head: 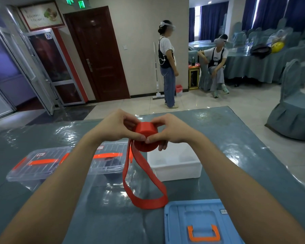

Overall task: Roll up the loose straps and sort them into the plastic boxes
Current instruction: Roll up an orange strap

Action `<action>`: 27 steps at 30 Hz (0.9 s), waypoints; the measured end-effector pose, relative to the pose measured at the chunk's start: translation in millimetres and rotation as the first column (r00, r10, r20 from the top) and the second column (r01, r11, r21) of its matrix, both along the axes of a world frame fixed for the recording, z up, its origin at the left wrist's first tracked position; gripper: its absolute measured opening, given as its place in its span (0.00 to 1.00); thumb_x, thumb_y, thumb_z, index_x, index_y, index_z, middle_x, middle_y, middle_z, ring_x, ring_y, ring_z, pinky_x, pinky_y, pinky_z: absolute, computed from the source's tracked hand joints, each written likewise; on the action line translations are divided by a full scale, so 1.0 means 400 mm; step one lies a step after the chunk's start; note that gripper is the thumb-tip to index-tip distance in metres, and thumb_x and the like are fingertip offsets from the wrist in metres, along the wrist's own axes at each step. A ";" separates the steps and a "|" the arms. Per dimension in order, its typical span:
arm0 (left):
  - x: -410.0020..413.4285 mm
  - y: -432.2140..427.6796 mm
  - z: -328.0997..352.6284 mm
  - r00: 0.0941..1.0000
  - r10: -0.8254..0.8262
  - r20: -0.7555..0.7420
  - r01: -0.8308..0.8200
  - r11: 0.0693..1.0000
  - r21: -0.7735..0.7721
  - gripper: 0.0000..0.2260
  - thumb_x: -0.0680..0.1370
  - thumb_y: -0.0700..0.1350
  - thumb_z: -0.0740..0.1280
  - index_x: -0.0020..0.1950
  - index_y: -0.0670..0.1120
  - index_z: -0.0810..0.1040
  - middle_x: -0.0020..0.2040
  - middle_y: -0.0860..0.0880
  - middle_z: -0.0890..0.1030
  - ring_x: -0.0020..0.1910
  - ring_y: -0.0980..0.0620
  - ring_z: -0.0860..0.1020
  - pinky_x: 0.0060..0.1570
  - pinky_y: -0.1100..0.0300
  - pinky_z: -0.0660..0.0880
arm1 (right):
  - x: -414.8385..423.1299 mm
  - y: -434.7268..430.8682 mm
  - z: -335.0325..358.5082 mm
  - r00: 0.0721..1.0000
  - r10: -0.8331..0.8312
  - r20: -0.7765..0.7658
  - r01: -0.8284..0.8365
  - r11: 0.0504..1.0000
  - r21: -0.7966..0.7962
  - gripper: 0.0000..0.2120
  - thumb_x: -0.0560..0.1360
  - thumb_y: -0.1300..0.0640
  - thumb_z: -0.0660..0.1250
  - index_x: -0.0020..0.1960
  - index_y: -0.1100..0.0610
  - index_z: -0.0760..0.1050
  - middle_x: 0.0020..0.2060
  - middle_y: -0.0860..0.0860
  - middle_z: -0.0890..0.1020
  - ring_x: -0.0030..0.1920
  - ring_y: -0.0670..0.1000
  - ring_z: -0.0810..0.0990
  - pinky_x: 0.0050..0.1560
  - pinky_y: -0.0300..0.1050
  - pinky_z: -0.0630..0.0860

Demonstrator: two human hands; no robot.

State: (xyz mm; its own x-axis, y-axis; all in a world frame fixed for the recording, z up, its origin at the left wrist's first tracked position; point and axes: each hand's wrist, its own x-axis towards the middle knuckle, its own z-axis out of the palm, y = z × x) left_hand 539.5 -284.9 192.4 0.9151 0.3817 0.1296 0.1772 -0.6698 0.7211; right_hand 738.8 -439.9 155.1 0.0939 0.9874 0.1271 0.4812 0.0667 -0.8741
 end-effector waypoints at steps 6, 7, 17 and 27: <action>-0.021 0.037 -0.052 0.993 0.014 0.119 0.015 0.972 -0.236 0.28 0.65 0.58 0.88 0.62 0.52 0.89 0.58 0.45 0.90 0.60 0.45 0.88 0.65 0.50 0.83 | 0.013 -0.015 -0.009 0.965 -0.092 -0.248 0.130 0.981 0.143 0.21 0.70 0.54 0.85 0.61 0.57 0.84 0.50 0.54 0.89 0.32 0.64 0.85 0.33 0.54 0.85; -0.023 0.040 -0.066 0.990 0.022 0.138 0.016 0.964 -0.265 0.27 0.66 0.57 0.87 0.63 0.52 0.88 0.59 0.45 0.90 0.61 0.44 0.88 0.66 0.50 0.82 | 0.018 -0.017 -0.011 0.953 -0.089 -0.288 0.137 0.979 0.151 0.20 0.71 0.54 0.84 0.60 0.57 0.84 0.49 0.55 0.89 0.32 0.63 0.85 0.33 0.52 0.85; -0.008 0.027 -0.057 0.991 0.088 0.096 -0.075 0.988 -0.138 0.26 0.63 0.60 0.88 0.58 0.52 0.90 0.51 0.49 0.91 0.52 0.47 0.90 0.59 0.52 0.86 | 0.041 -0.018 -0.037 0.962 -0.033 -0.273 0.034 0.999 -0.002 0.32 0.72 0.54 0.84 0.72 0.53 0.77 0.60 0.55 0.86 0.37 0.63 0.89 0.37 0.50 0.86; 0.024 0.015 -0.008 0.985 0.027 -0.168 0.010 0.976 0.216 0.18 0.65 0.54 0.88 0.52 0.58 0.89 0.46 0.61 0.90 0.47 0.61 0.88 0.53 0.62 0.86 | 0.014 0.014 -0.010 0.993 -0.022 0.112 0.029 0.998 -0.060 0.26 0.71 0.49 0.84 0.66 0.53 0.80 0.53 0.48 0.85 0.32 0.57 0.88 0.33 0.44 0.84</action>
